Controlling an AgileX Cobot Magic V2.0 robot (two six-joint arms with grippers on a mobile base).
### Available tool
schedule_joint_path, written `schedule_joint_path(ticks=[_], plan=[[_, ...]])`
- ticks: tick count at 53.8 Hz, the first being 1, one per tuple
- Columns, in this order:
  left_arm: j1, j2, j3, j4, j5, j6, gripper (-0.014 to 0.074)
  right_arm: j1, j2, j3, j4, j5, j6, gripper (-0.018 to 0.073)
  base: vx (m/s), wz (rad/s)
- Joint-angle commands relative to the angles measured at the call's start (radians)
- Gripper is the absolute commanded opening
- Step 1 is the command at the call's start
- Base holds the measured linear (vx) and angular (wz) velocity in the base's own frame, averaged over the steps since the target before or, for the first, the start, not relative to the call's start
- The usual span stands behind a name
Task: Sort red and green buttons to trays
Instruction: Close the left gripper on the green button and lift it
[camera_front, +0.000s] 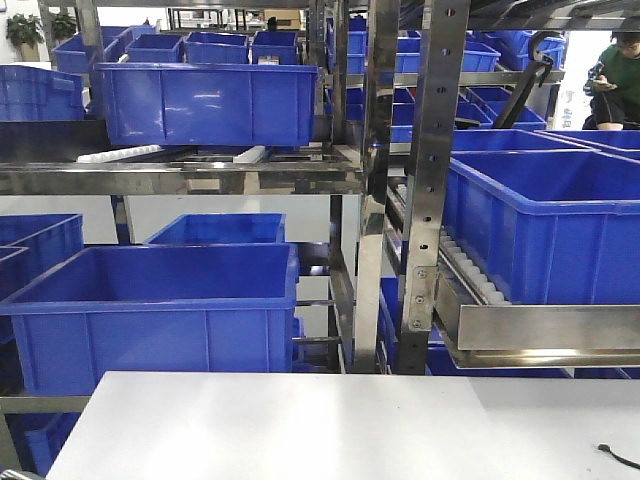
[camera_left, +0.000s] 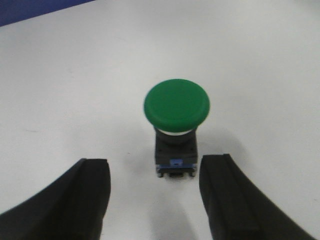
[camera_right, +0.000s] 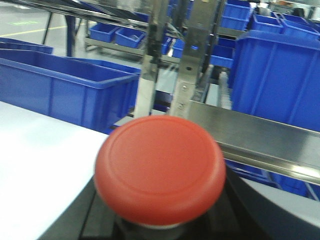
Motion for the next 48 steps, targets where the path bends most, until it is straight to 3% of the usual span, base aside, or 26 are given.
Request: schedule_joint_path(ticks=[1,9,29,40,48], plan=[[-0.005,0.026,-0.019,0.021,-0.189,-0.023,0.0504,-0.002,0.002,-0.031,0.022,0.021,0.001,-0.0009,0.00,0.00],[-0.005,0.084,-0.040,0.021,-0.274,-0.022,0.0504,-0.002,0.002,-0.031,0.022,0.022,0.001,-0.0009,0.00,0.00],[-0.005,0.168,-0.156,0.020,-0.192,-0.035,0.0504,-0.002,0.002,-0.031,0.022,0.021,0.001,-0.0009,0.00,0.00],[-0.005,0.226,-0.183,0.021,-0.202,-0.091,0.0502,-0.002,0.002,-0.031,0.022,0.021,0.001,-0.0009,0.00,0.00],[-0.005,0.265,-0.183,0.021,-0.217,-0.094,0.0430,-0.002,0.002,-0.031,0.022,0.021,0.001,-0.0009,0.00,0.00]])
